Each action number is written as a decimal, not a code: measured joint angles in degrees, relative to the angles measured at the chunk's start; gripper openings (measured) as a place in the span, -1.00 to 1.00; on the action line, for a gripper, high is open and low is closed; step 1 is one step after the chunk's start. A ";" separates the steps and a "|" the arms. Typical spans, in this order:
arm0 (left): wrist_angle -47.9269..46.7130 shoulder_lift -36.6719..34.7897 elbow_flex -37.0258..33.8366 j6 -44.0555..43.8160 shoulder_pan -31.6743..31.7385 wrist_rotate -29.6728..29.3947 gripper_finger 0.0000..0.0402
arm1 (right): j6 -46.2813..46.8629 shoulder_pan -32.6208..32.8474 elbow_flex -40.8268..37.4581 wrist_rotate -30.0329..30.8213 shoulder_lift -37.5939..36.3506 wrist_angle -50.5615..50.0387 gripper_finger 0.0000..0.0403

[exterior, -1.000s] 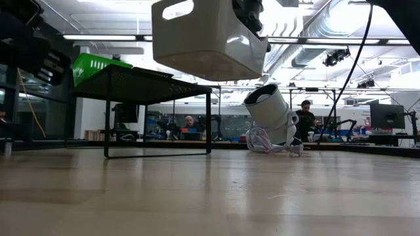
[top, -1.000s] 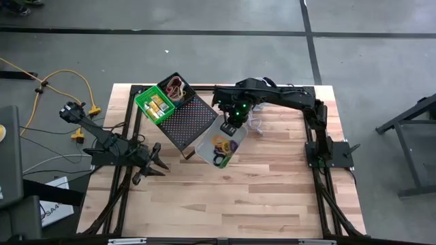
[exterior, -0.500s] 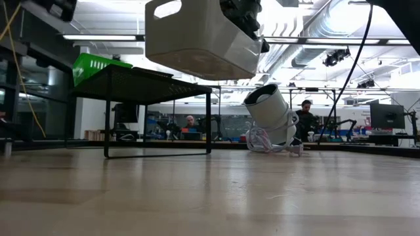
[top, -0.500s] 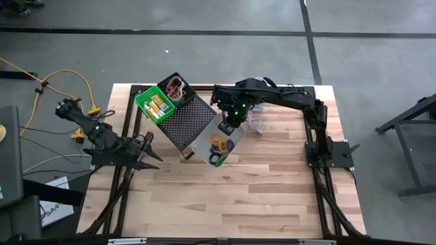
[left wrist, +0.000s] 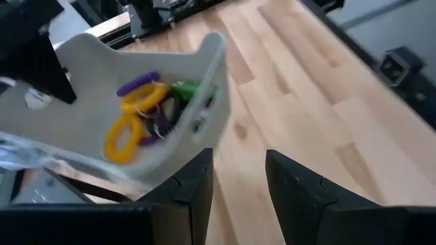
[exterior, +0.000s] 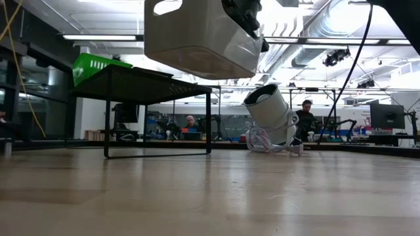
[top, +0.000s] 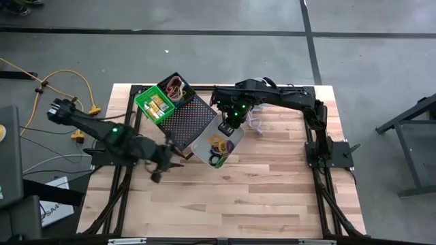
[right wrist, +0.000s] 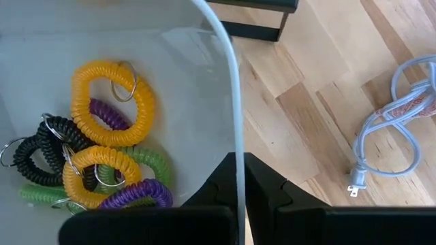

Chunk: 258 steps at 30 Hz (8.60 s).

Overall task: Pick & Place Office Desk Supplies
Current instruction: Put the white bin on the shelf

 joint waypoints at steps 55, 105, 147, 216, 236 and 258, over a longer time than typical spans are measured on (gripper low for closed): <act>-14.42 18.20 15.52 8.12 8.55 16.01 -0.36 | 0.61 4.13 -0.02 -2.71 0.07 2.42 -0.98; -35.35 31.51 31.62 10.33 8.73 15.91 -0.90 | 1.88 4.06 -0.02 -2.78 0.04 4.74 -0.98; -35.85 31.49 31.42 9.22 7.22 16.40 -0.98 | 4.90 4.09 0.00 -1.09 -0.17 7.93 -0.25; -41.26 20.10 24.54 36.59 21.93 19.10 -0.99 | -4.41 7.21 0.00 0.24 -8.96 -8.20 -0.19; -44.77 18.57 24.54 45.58 29.91 23.98 -0.99 | -4.61 10.99 0.00 0.22 -8.96 -8.24 -0.19; -46.70 18.20 24.32 50.08 31.50 22.28 -0.99 | -2.64 13.97 0.00 0.18 -8.96 -8.24 -0.19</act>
